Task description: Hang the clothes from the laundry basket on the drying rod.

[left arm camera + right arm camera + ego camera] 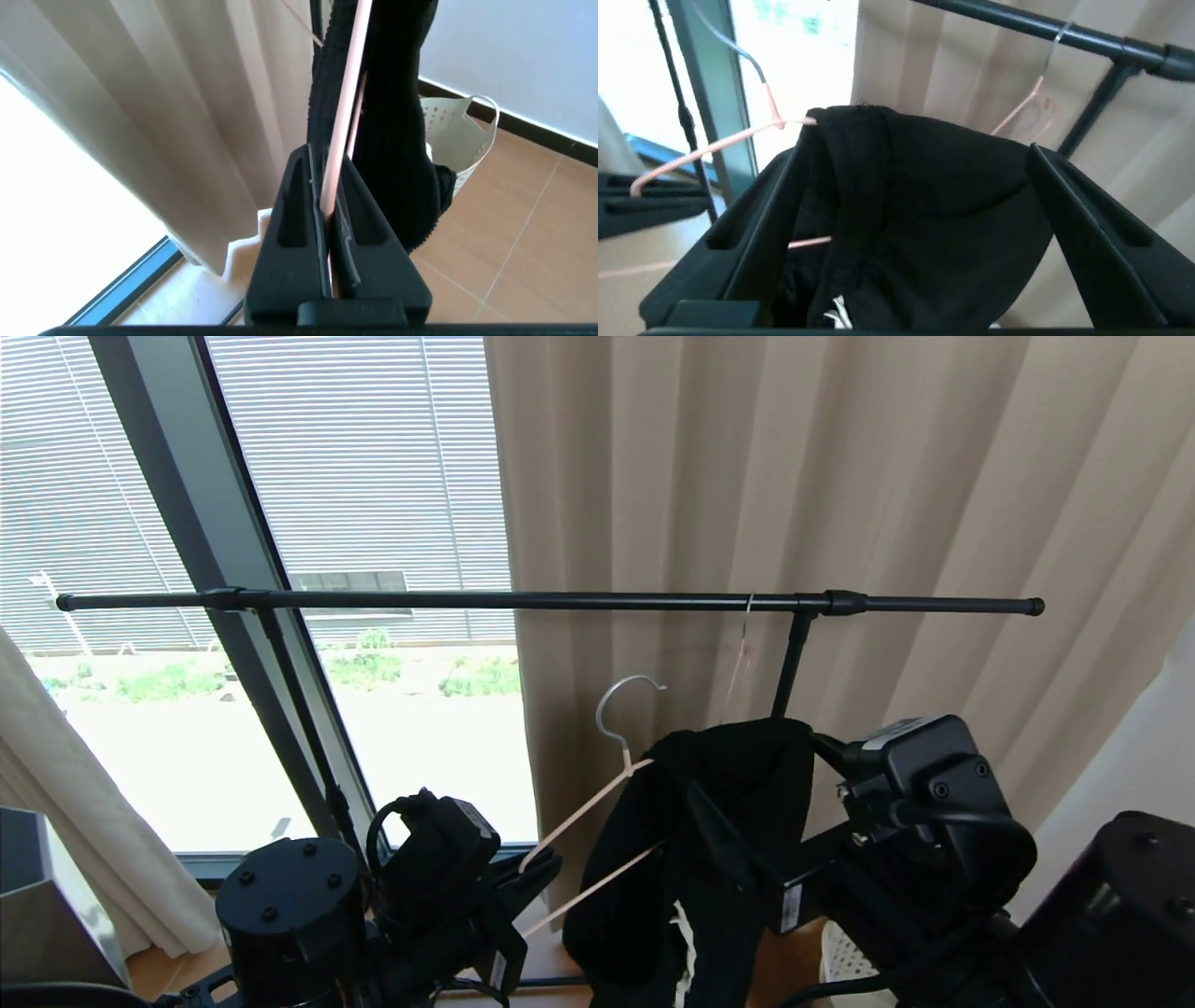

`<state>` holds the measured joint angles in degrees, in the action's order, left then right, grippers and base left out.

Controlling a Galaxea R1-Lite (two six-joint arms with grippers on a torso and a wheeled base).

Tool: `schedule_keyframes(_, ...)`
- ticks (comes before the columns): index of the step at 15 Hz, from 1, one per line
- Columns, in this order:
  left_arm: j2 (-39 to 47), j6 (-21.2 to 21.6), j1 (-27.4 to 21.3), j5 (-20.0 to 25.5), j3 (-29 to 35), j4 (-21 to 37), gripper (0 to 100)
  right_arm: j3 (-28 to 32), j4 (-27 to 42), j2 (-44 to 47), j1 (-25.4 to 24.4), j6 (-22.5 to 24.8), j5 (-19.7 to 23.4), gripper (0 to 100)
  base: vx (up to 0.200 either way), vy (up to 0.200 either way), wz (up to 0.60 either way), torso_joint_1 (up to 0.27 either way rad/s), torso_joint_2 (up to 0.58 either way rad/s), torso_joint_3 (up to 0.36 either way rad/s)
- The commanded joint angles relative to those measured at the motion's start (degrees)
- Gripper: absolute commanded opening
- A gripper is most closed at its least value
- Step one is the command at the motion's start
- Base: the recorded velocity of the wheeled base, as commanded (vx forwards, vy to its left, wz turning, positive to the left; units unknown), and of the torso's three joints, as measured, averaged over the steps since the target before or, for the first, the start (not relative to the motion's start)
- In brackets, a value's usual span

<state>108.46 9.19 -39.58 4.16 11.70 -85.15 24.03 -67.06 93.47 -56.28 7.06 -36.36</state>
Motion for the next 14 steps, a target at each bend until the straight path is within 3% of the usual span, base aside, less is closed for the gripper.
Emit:
schedule_keyframes(1,0.2,0.4,0.2,0.4,-1.2,-0.1,0,-2.8,14.8,-15.4,14.9,5.2,20.7,100,0.000,0.000,0.00,0.000,0.00,0.000)
schedule_keyframes(2,0.2,0.7,0.2,0.9,-1.8,-0.2,0,0.5,24.9,-18.5,19.9,5.3,29.9,100,0.000,0.000,0.00,0.000,0.00,0.000)
schedule_keyframes(3,0.1,1.1,0.1,1.3,-2.3,-0.2,0,6.0,38.7,-21.6,26.0,5.5,42.5,100,0.000,0.000,0.00,0.000,0.00,0.000)
schedule_keyframes(4,0.2,1.3,0.1,1.6,-2.6,-0.2,0,10.2,47.5,-22.4,29.9,6.4,50.2,100,0.000,0.000,0.00,0.000,0.00,0.000)
schedule_keyframes(5,0.2,1.5,0.0,1.6,-2.8,-0.2,0,16.0,58.9,-22.4,34.7,10.3,59.4,100,0.000,0.000,0.00,0.000,0.00,0.000)
schedule_keyframes(6,0.1,2.1,-0.1,1.7,-3.6,-0.2,0,23.2,71.9,-19.7,39.5,18.7,68.3,100,0.000,0.000,0.00,0.000,0.00,0.000)
schedule_keyframes(9,-0.1,4.5,-0.2,5.1,-5.7,-1.0,0,36.6,92.5,-9.8,41.0,32.3,74.5,100,0.000,0.000,0.00,0.000,0.00,0.000)
schedule_keyframes(12,0.2,6.1,-0.1,7.1,-8.1,-4.7,0,42.2,101.9,-5.1,41.0,42.5,81.8,100,0.000,0.000,0.00,0.000,0.00,0.000)
schedule_keyframes(13,0.2,7.0,-0.2,8.8,-9.7,-4.8,0,43.7,106.4,-2.3,40.7,51.6,83.2,100,0.000,0.000,0.00,0.000,0.00,0.000)
schedule_keyframes(14,0.2,7.2,-0.3,8.9,-9.9,-4.8,0,43.8,107.1,-1.9,40.2,51.7,83.6,100,0.000,0.000,0.00,0.000,0.00,0.000)
